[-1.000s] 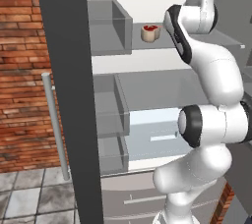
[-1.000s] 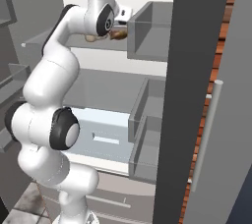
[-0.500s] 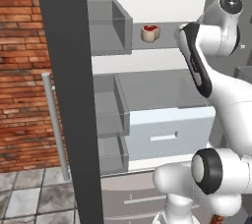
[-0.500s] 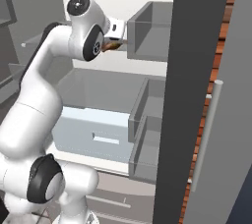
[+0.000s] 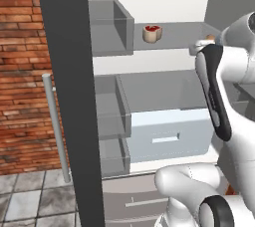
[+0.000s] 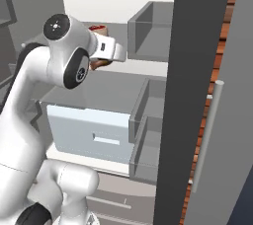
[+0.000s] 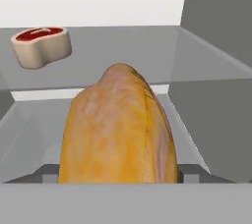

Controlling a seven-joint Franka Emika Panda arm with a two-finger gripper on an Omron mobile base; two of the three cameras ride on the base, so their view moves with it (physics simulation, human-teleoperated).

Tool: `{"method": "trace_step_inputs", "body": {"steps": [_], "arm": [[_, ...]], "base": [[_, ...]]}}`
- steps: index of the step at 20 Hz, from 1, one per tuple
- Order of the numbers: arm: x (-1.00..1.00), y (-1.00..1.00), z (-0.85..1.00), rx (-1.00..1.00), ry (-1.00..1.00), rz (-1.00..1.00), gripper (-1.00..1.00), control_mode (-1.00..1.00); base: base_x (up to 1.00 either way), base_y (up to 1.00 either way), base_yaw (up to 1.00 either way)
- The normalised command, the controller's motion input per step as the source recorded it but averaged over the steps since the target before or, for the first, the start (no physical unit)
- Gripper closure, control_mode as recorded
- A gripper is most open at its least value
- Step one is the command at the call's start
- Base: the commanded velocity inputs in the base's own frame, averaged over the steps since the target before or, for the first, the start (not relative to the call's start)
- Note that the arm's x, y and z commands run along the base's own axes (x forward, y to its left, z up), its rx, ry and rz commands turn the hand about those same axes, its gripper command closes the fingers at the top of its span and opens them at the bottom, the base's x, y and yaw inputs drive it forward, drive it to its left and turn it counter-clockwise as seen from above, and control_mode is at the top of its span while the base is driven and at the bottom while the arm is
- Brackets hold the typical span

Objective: Gather the mushroom and avocado from the fridge and place them on a tray on the dining counter. Then gather the steak and chicken drumstick from the fridge and place them on the other tray.

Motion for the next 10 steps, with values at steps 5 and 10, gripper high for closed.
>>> {"method": "trace_step_inputs", "body": {"steps": [5, 10], "arm": [[-0.84, 0.09, 0.0, 0.0, 0.0, 0.0, 1.0, -1.0], [-0.68, 0.17, -0.09, 0.0, 0.0, 0.01, 1.0, -1.0]], "base": [[0.0, 0.0, 0.0], [0.0, 0.0, 0.0]]}}
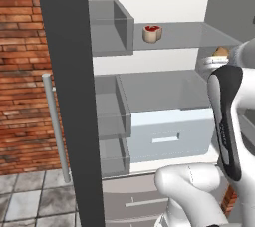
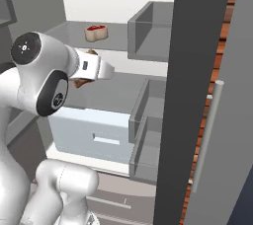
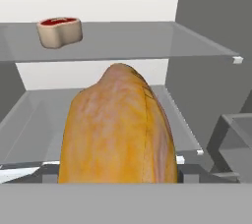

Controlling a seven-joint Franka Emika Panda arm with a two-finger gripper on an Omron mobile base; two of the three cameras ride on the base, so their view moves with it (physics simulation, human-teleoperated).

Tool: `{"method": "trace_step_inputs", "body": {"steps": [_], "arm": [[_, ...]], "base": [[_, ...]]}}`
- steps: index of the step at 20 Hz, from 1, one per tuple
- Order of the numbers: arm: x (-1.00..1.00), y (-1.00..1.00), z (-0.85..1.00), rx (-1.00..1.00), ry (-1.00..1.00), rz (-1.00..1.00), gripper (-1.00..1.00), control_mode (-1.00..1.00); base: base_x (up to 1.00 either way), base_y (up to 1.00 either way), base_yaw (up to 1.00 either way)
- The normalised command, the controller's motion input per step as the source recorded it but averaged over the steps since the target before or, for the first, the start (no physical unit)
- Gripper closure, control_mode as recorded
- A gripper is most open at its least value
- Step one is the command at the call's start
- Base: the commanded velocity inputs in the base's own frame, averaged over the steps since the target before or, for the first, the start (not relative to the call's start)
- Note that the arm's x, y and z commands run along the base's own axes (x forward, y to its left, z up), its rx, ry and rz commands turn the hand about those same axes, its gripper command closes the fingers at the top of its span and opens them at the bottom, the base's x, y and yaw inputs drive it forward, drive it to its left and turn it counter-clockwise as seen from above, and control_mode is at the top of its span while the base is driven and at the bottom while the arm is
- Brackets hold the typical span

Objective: Gather the mushroom and avocado from the fridge and place them on a tray on the dining counter. Then gather the steak and chicken drumstick from the fridge and place them on the other tray.

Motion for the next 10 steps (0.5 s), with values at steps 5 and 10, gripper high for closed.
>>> {"method": "trace_step_inputs", "body": {"steps": [5, 10], "arm": [[-0.34, 0.27, -0.13, -0.02, 0.0, 0.02, 1.0, -1.0], [0.0, 0.2, -0.24, -0.04, 0.11, 0.02, 1.0, -1.0]], "base": [[0.0, 0.0, 0.0], [0.0, 0.0, 0.0]]}}
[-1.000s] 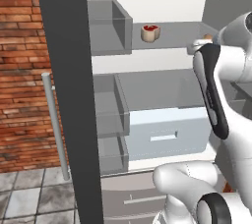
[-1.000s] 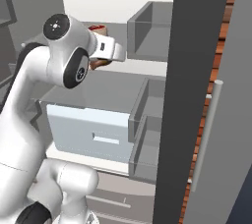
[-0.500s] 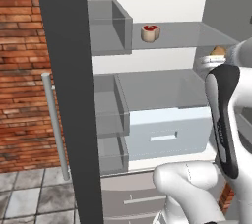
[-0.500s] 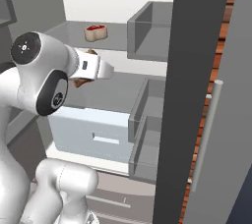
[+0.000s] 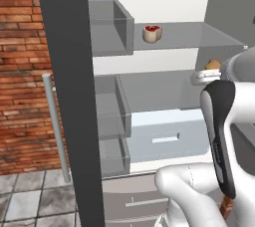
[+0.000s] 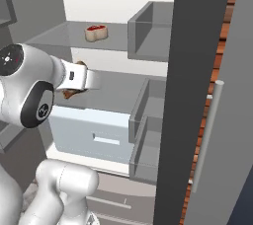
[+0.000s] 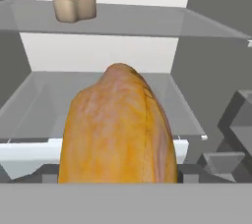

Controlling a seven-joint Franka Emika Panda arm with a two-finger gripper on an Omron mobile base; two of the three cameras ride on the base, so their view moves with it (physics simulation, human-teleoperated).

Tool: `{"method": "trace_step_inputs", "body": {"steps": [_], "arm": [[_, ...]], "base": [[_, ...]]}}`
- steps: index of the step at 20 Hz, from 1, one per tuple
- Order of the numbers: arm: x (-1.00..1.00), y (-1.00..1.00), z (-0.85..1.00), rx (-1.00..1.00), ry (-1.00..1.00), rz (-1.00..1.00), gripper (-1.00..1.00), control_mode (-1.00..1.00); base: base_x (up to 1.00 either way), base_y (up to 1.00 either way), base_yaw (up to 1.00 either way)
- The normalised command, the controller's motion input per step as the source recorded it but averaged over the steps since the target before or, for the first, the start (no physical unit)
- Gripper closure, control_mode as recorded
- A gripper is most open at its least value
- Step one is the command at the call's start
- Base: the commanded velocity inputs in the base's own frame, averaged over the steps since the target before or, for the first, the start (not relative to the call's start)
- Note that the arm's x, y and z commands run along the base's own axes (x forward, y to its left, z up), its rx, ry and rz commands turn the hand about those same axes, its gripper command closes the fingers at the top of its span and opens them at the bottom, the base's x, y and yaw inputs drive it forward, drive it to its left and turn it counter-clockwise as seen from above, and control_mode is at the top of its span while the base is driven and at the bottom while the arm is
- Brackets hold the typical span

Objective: Gather the mushroom and avocado from the fridge and place them on a tray on the dining counter. Then gather the steak and chicken drumstick from the fridge and place them on the other tray.

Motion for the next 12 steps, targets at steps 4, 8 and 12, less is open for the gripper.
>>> {"method": "trace_step_inputs", "body": {"steps": [4, 8, 12], "arm": [[-0.12, 0.19, -0.29, -0.07, 0.03, 0.01, 1.0, -1.0], [0.0, 0.0, 0.0, 0.0, 0.0, 0.0, 1.0, 1.0], [0.0, 0.0, 0.0, 0.0, 0.0, 0.0, 1.0, 1.0]], "base": [[0.0, 0.0, 0.0], [-0.68, 0.23, 0.0], [-0.76, 0.34, 0.0]]}}
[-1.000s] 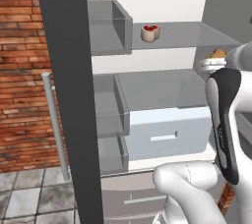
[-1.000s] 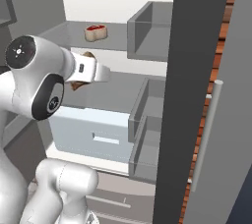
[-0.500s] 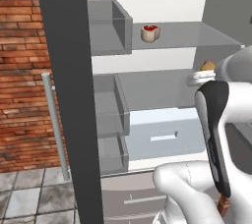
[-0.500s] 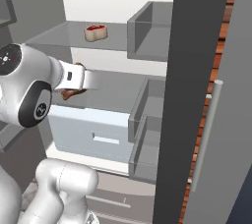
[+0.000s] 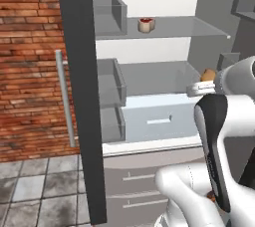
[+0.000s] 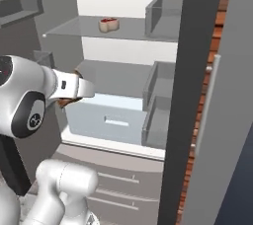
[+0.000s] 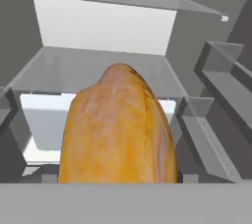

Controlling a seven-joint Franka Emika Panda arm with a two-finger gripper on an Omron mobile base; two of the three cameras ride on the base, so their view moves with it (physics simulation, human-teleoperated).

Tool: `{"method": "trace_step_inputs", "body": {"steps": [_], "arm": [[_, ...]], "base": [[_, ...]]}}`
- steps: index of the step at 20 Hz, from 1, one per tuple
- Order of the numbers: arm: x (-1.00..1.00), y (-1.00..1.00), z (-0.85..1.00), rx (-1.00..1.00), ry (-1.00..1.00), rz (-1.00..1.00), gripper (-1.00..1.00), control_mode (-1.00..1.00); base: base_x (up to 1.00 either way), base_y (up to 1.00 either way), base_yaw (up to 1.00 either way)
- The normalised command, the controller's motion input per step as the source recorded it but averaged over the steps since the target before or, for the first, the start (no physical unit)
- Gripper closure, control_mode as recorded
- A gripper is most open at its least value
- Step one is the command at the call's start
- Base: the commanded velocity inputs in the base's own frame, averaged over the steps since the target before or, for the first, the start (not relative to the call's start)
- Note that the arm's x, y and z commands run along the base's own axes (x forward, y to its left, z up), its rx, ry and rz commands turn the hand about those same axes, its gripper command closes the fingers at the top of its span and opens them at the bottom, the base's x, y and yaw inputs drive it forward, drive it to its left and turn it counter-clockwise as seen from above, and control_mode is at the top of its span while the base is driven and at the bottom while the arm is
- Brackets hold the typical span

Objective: Gather the mushroom and avocado from the fridge and place them on a tray on the dining counter. Then gather the steak and chicken drumstick from the fridge and place them on the other tray.

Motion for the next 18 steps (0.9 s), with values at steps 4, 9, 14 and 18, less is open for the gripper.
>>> {"method": "trace_step_inputs", "body": {"steps": [4, 9, 14, 18], "arm": [[0.0, 0.0, 0.0, 0.0, 0.0, 0.0, 1.0, 1.0], [0.0, 0.0, 0.0, 0.0, 0.0, 0.0, 1.0, 1.0], [0.0, 0.0, 0.0, 0.0, 0.0, 0.0, 1.0, 1.0], [0.0, 0.0, 0.0, 0.0, 0.0, 0.0, 1.0, 1.0]], "base": [[-0.8, 0.4, 0.0], [-0.7, 0.58, 0.0], [-0.57, 0.66, 0.0], [-0.48, 0.72, 0.0]]}}
